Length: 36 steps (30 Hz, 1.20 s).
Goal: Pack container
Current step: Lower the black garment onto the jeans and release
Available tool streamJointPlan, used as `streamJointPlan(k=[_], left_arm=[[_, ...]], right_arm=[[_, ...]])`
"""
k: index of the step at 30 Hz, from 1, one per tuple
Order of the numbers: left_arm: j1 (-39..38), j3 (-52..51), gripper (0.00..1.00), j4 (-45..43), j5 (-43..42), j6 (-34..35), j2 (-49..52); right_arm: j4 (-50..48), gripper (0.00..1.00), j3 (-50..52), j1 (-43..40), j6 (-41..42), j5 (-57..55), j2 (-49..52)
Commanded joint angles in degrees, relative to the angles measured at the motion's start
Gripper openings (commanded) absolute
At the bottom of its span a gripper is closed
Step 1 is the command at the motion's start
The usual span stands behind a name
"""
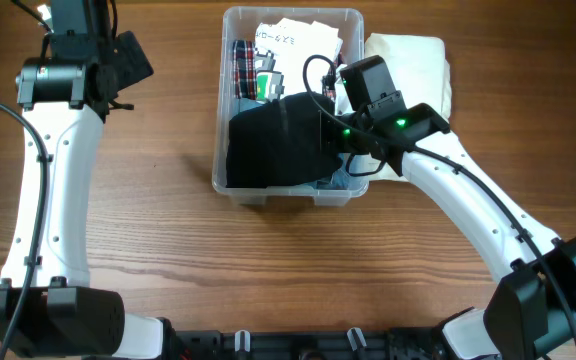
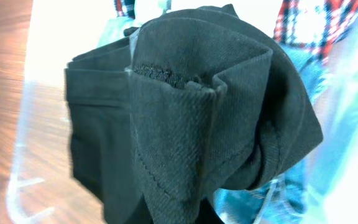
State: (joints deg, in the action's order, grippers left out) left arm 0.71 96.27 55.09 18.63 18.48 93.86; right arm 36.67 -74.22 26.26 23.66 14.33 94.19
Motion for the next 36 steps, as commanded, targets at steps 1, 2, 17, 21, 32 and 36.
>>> streamJointPlan(k=[1,2,17,21,32,36], left_arm=[[0.2,0.0,1.00,-0.1,0.7,-0.3,0.0],[0.2,0.0,1.00,-0.1,0.7,-0.3,0.0],[0.2,0.0,1.00,-0.1,0.7,-0.3,0.0],[0.2,0.0,1.00,-0.1,0.7,-0.3,0.0],[0.2,0.0,1.00,-0.1,0.7,-0.3,0.0],[0.2,0.0,1.00,-0.1,0.7,-0.3,0.0]], right_arm=[[-0.1,0.13,0.7,0.3,-7.2,-5.6,-0.9],[-0.1,0.36,0.7,0.3,-7.6,-5.8,-0.9],[-1.6,0.84,-0.9,0.3,-22.1,-18.9,-0.9],[-4.5,0.84,-0.9,0.3,-24.2,-23.0,-0.9],[-7.0,0.38,-0.8,1.9,-18.3,-19.1,0.0],[-5.9,0.20,-0.5,2.3,-15.4,-19.1,2.1]])
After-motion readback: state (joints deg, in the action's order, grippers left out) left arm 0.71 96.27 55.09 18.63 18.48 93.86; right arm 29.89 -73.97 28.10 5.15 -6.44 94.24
